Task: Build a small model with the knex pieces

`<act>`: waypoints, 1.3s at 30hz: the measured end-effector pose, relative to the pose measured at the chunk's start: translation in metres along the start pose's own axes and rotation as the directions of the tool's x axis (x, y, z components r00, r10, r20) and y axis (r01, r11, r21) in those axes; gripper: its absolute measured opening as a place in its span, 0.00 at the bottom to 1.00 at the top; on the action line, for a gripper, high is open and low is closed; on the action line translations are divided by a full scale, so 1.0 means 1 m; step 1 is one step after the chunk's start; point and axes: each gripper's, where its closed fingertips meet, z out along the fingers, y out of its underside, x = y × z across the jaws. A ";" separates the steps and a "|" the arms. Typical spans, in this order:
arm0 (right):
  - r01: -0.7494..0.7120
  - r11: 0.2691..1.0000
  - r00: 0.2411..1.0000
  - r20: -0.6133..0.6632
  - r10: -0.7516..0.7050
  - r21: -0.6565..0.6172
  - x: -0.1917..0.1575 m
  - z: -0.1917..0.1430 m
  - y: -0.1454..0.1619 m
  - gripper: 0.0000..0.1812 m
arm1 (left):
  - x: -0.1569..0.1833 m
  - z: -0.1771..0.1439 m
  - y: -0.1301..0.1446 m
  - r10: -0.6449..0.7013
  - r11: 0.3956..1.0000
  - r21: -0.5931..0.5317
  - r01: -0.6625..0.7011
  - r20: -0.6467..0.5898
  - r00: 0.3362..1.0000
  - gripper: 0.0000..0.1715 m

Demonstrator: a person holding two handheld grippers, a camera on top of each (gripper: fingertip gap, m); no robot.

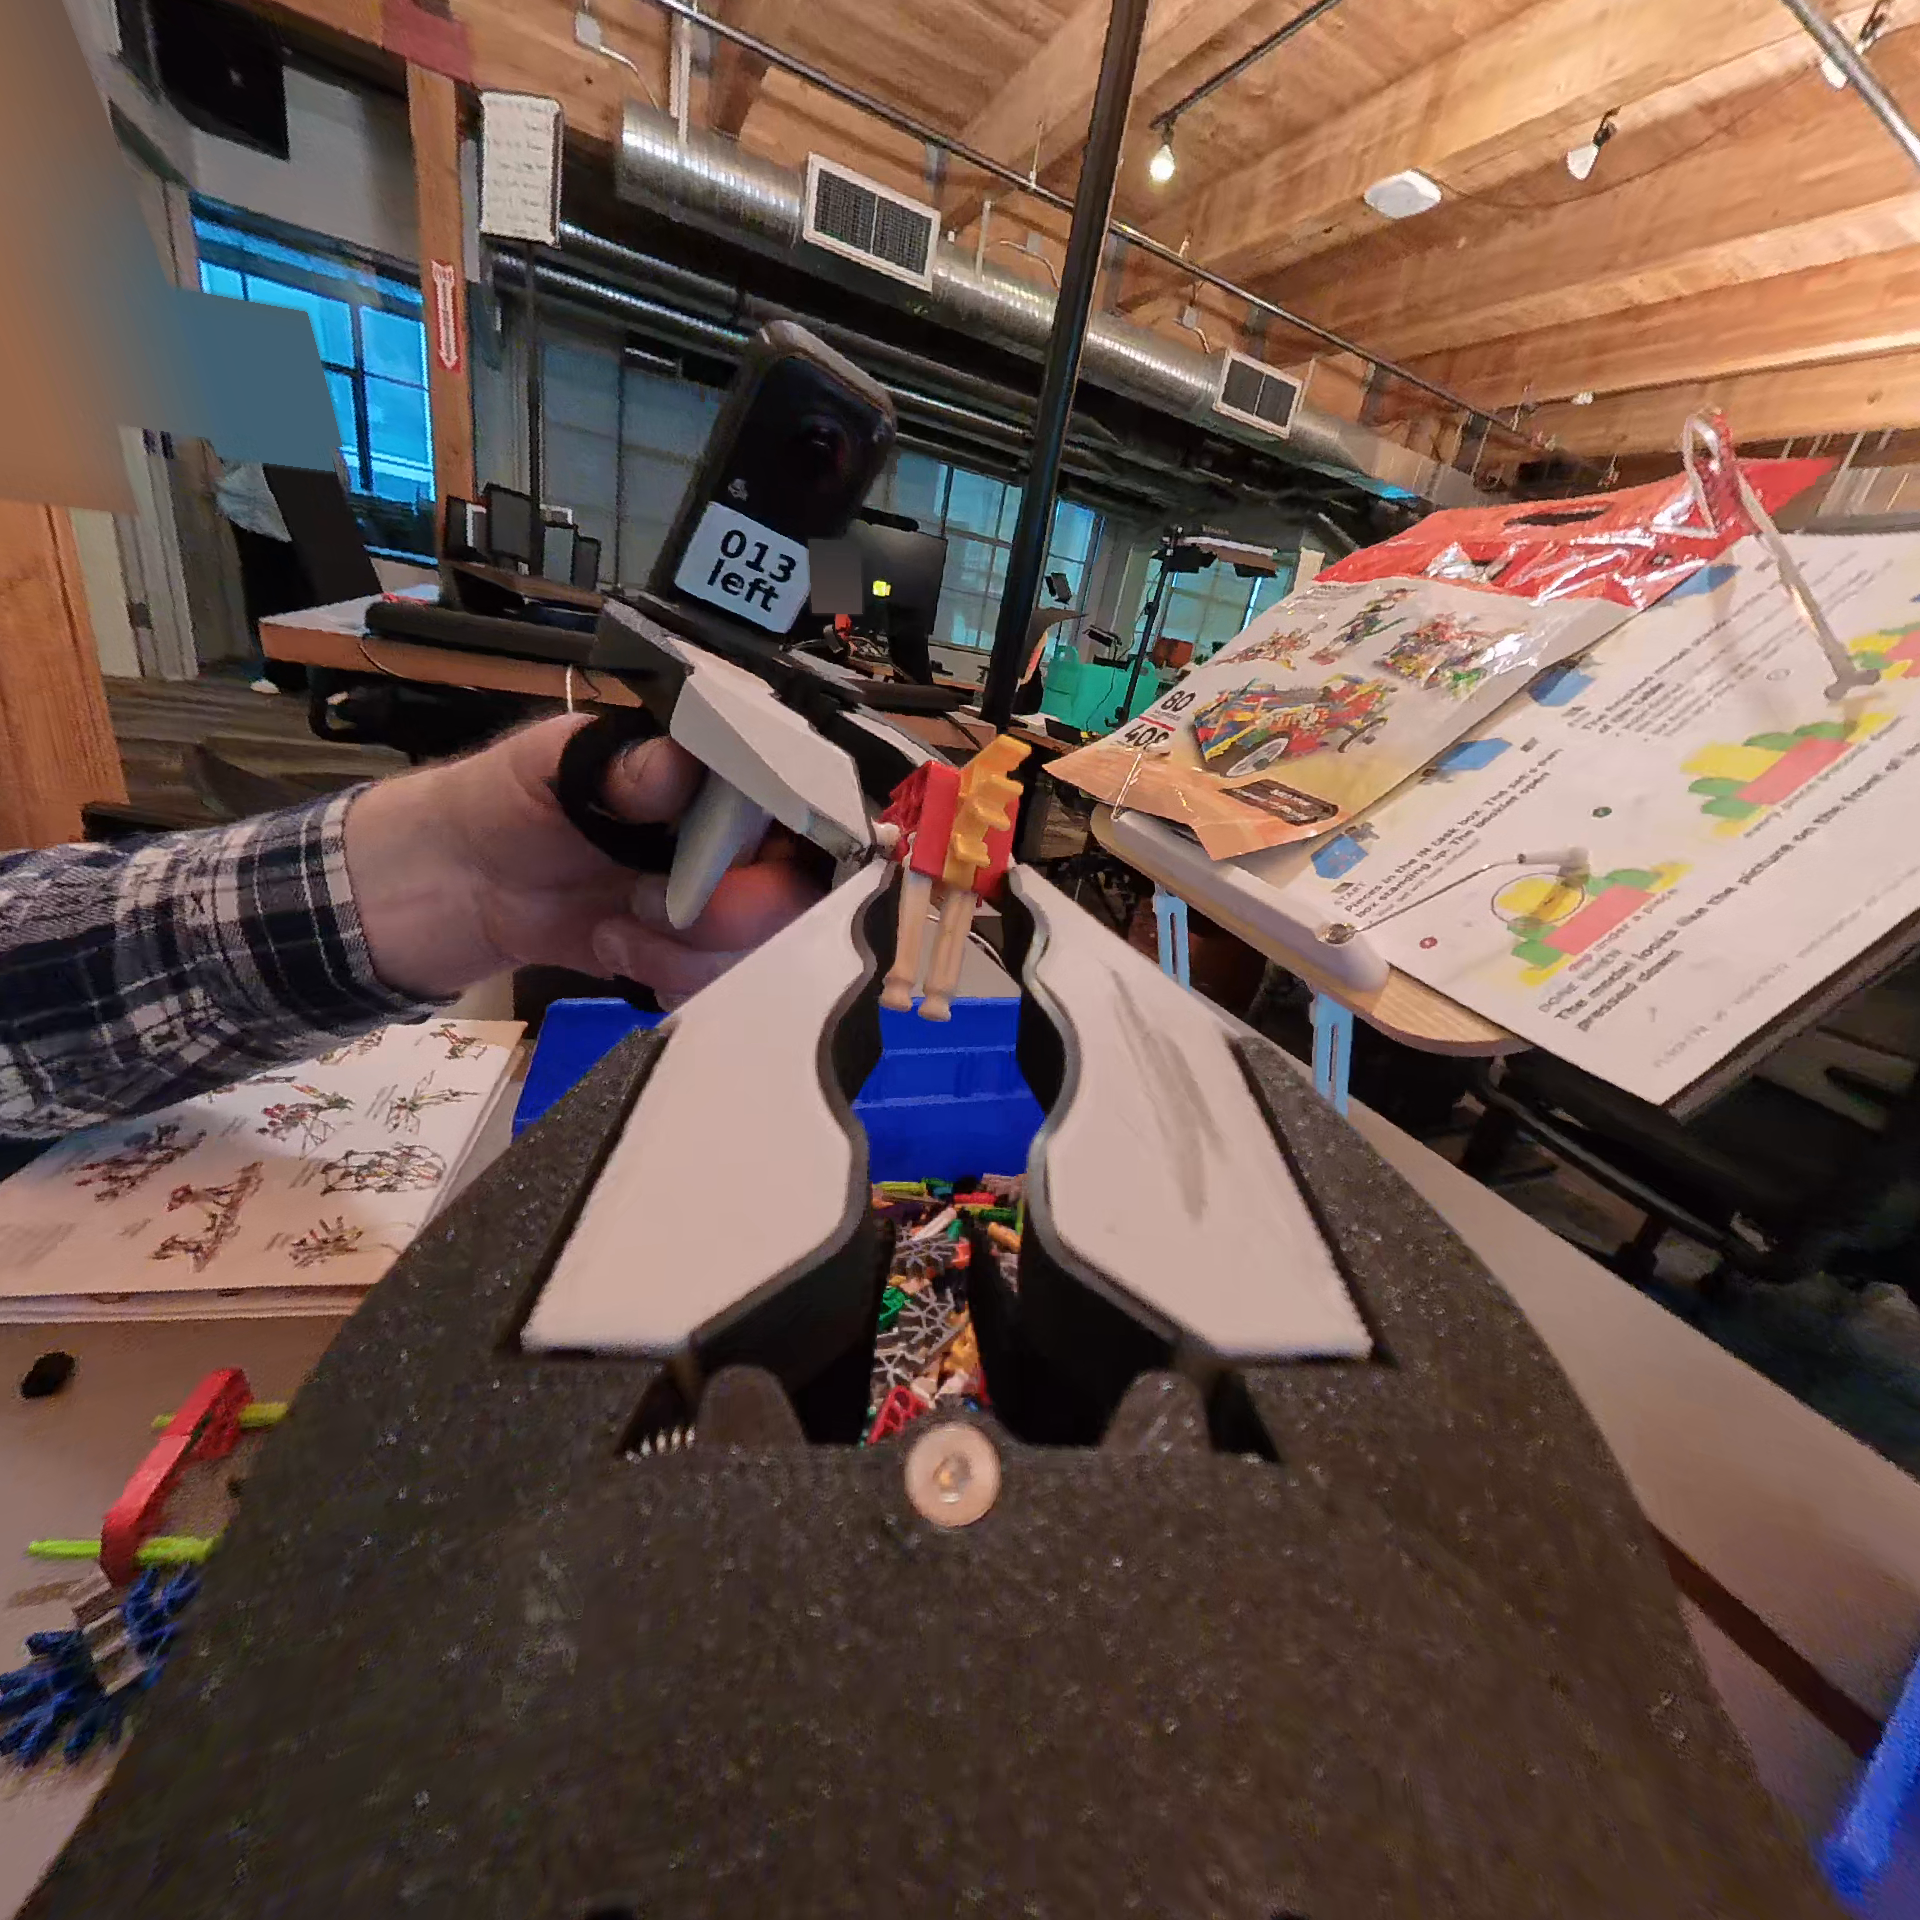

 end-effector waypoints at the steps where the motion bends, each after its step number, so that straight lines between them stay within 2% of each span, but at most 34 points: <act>1: 0.015 1.000 1.000 0.000 -0.015 0.000 -0.001 0.000 -0.002 0.10 | 0.002 0.000 -0.001 -0.017 1.000 0.010 0.017 -0.017 1.000 0.18; 7: 0.043 0.999 0.999 0.012 -0.043 -0.016 -0.003 -0.002 -0.001 0.10 | 0.003 0.001 0.003 -0.070 0.997 0.016 0.071 -0.072 0.995 0.18; 10: 0.000 1.000 1.000 0.027 0.001 -0.022 -0.003 -0.002 0.002 0.10 | 0.001 0.000 0.005 -0.033 0.999 -0.005 0.033 -0.050 0.998 0.18; 14: -0.090 0.996 0.994 0.053 0.091 -0.023 -0.002 -0.001 0.006 0.09 | -0.003 0.000 0.009 0.111 0.992 -0.064 -0.108 0.042 0.993 0.17; 19: -0.154 0.988 0.986 0.070 0.154 -0.007 -0.001 0.000 0.004 0.09 | -0.003 0.000 0.009 0.122 0.992 -0.045 -0.120 0.034 0.992 0.18; 22: -0.134 0.991 0.988 0.075 0.133 0.004 -0.003 0.000 0.000 0.10 | 0.000 -0.002 0.005 0.070 0.997 -0.011 -0.070 -0.017 0.997 0.18; 26: -0.014 1.000 0.998 0.065 0.016 -0.028 -0.009 0.000 0.002 0.10 | 0.004 -0.005 0.000 -0.068 0.997 0.040 0.073 -0.112 0.991 0.18; 29: 0.039 0.998 0.998 0.055 -0.037 -0.044 -0.013 0.002 0.004 0.09 | 0.005 -0.005 0.002 -0.144 0.988 0.025 0.149 -0.151 0.978 0.17; 39: -0.005 1.000 0.999 0.053 0.006 -0.025 -0.010 0.002 0.003 0.10 | 0.004 -0.005 0.007 -0.147 0.989 -0.011 0.147 -0.134 0.980 0.17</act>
